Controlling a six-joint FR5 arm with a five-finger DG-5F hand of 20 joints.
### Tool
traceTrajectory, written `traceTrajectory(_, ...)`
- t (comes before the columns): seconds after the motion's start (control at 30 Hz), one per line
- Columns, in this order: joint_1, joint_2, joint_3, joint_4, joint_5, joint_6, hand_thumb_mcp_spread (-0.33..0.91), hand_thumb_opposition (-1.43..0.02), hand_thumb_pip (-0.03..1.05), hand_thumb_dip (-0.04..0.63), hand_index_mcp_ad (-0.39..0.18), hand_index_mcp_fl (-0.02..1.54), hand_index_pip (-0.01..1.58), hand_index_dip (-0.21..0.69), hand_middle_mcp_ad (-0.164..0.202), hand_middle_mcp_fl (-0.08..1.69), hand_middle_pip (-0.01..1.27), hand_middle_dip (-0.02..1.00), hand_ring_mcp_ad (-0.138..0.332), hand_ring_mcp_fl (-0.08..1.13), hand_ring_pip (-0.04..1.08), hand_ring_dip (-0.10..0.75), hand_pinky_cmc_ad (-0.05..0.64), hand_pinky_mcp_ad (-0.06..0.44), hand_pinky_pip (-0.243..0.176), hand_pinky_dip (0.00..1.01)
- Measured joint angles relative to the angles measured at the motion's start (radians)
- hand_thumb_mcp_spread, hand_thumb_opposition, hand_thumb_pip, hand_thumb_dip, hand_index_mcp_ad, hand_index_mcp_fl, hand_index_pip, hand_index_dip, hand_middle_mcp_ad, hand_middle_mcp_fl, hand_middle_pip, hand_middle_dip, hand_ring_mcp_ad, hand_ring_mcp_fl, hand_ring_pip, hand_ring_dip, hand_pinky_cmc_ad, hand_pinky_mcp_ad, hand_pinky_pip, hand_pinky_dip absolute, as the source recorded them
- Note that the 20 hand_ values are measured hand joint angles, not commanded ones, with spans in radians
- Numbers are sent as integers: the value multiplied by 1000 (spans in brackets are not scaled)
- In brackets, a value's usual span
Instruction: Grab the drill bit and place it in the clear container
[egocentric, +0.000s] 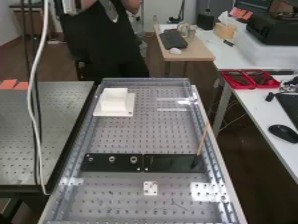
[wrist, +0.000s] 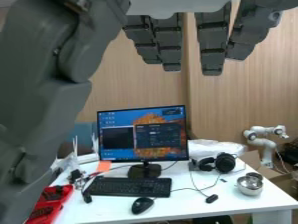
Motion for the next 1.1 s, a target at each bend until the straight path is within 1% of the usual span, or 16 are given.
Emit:
traceTrajectory(0.1,2,-2,-5,5,12,-2,119,-1004,152,12,168,112,131,-120,182,72,185,26,318,208,101,-103,211,276,-112,155)
traceTrajectory(0.27,2,-5,-7,8,-8,-2,119,-1004,152,12,168,112,131,-120,182,72,185,26,318,208,101,-103,211,276,-112,155)
traceTrajectory(0.57,7,-7,-11,9,20,2,119,-995,152,12,168,112,131,-120,182,72,188,26,318,208,101,-103,215,276,-112,155)
traceTrajectory(0.73,6,-9,-13,8,-1,3,119,-995,157,12,168,112,131,-120,182,72,185,26,318,208,99,-103,215,276,-112,155)
traceTrajectory(0.9,8,-14,-16,6,29,6,119,-995,157,12,168,112,131,-120,182,72,188,26,318,208,99,-103,215,276,-112,155)
traceTrajectory(1.03,6,-17,-17,5,6,8,117,-993,157,10,168,112,131,-120,182,72,185,26,318,208,101,-103,215,276,-112,155)
traceTrajectory(1.1,5,-18,-17,5,20,9,115,-988,157,12,168,112,131,-120,185,72,185,26,318,211,101,-103,215,276,-112,155)
